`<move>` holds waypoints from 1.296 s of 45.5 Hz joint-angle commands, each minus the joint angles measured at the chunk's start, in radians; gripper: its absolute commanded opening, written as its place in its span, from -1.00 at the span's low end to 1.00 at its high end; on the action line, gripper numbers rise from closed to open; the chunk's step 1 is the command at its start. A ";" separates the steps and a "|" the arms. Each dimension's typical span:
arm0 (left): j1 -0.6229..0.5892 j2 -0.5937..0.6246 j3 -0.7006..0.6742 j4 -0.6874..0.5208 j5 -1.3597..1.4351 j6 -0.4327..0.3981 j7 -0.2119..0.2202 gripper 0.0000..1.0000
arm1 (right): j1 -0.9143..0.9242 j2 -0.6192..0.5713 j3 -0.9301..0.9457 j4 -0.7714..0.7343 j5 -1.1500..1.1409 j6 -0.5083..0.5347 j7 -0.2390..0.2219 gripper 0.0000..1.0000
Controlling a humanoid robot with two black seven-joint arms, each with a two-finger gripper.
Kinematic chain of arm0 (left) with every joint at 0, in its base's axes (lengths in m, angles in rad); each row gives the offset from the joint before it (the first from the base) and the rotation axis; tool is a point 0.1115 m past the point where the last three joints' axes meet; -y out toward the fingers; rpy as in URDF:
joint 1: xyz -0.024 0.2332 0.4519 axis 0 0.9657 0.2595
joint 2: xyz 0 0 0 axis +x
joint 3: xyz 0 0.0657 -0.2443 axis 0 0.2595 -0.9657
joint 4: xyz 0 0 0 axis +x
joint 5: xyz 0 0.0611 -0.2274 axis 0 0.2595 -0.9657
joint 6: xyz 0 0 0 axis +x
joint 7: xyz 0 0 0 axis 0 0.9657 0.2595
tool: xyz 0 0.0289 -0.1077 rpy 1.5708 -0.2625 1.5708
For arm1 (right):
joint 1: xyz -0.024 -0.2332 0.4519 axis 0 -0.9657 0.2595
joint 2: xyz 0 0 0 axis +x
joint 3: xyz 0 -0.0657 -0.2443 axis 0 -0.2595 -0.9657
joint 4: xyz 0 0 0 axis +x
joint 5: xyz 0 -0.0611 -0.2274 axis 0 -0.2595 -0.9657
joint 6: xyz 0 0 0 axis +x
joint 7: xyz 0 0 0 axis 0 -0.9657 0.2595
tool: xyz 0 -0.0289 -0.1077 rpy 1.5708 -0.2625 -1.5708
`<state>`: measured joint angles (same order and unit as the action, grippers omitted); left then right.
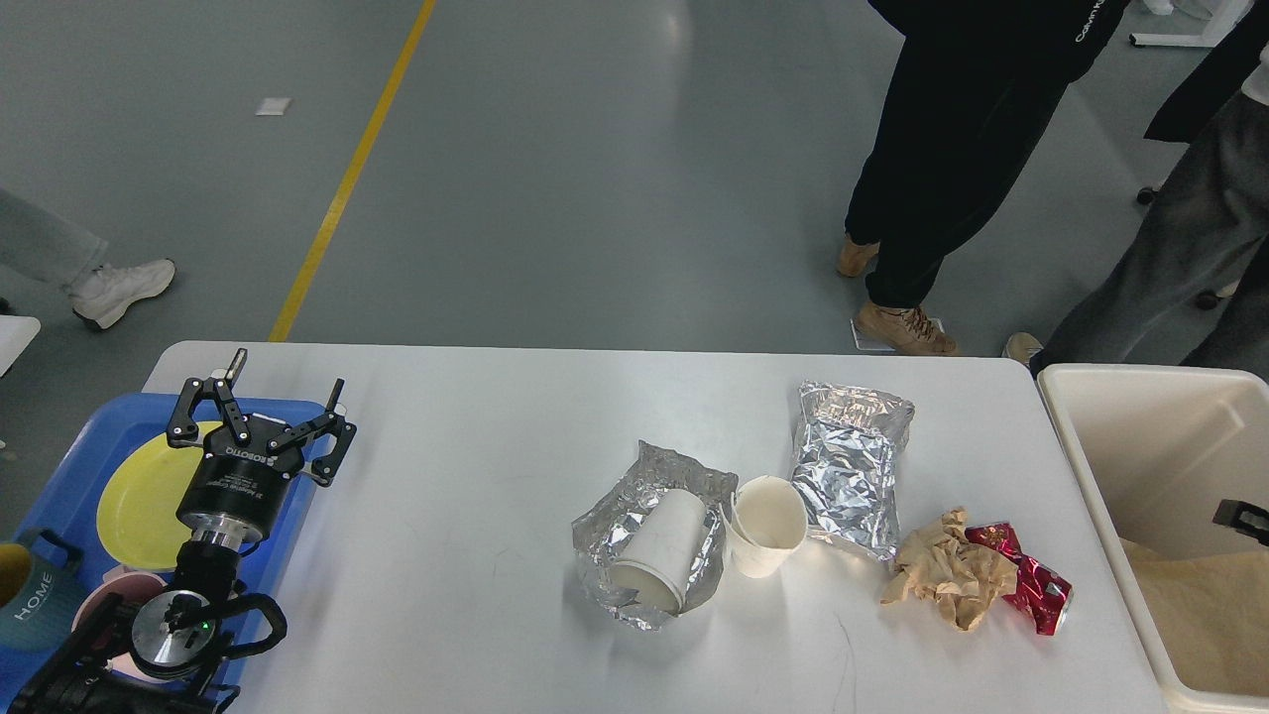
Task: Tidy desktop
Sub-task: 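Withdraw the right gripper up out of the white bin, then move the right gripper toward the crumpled foil bag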
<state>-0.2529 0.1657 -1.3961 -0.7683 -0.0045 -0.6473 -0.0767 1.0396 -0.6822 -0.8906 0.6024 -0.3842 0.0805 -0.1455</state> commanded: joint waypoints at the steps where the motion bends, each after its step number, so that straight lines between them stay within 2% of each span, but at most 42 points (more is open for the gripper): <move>1: 0.000 0.000 0.000 0.000 0.000 0.000 0.000 0.93 | 0.362 -0.011 -0.252 0.246 -0.033 0.100 -0.083 1.00; 8: 0.000 0.000 0.000 0.000 0.000 0.000 0.000 0.93 | 0.739 0.107 -0.418 0.393 -0.030 0.361 -0.088 1.00; 14: 0.000 0.000 0.002 0.000 0.000 0.000 0.000 0.93 | 0.991 0.239 -0.458 0.491 -0.027 0.620 -0.086 1.00; 18: 0.000 0.000 0.002 0.000 0.000 0.000 0.000 0.93 | 1.144 0.286 -0.455 0.608 -0.019 0.700 -0.086 1.00; 30: 0.000 0.000 0.002 0.001 0.000 0.000 0.000 0.93 | 1.522 0.369 -0.424 1.025 0.156 0.699 -0.068 0.99; 32: 0.000 0.000 0.002 0.001 0.000 0.000 0.000 0.93 | 1.571 0.369 -0.416 1.080 0.174 0.687 -0.048 0.97; 34: 0.000 0.000 0.002 0.000 0.000 0.000 0.000 0.93 | 1.593 0.372 -0.418 1.108 0.189 0.680 0.001 0.96; 37: 0.000 0.000 0.002 0.000 0.000 0.000 0.000 0.93 | 1.594 0.383 -0.429 1.111 0.191 0.680 0.092 0.96; 39: 0.000 0.002 0.002 0.000 0.000 0.000 0.000 0.93 | 1.594 0.389 -0.438 1.111 0.188 0.680 0.121 0.96; 53: 0.000 0.000 0.002 0.000 0.000 0.000 0.000 0.93 | 1.542 0.383 -0.446 1.051 0.177 0.671 0.113 0.98; 59: 0.000 0.000 0.002 0.000 0.000 0.000 0.000 0.93 | 1.412 0.391 -0.432 0.950 0.176 0.592 0.113 0.98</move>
<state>-0.2530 0.1657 -1.3943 -0.7681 -0.0046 -0.6473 -0.0767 2.5604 -0.2990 -1.3340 1.6353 -0.2074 0.7389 -0.0315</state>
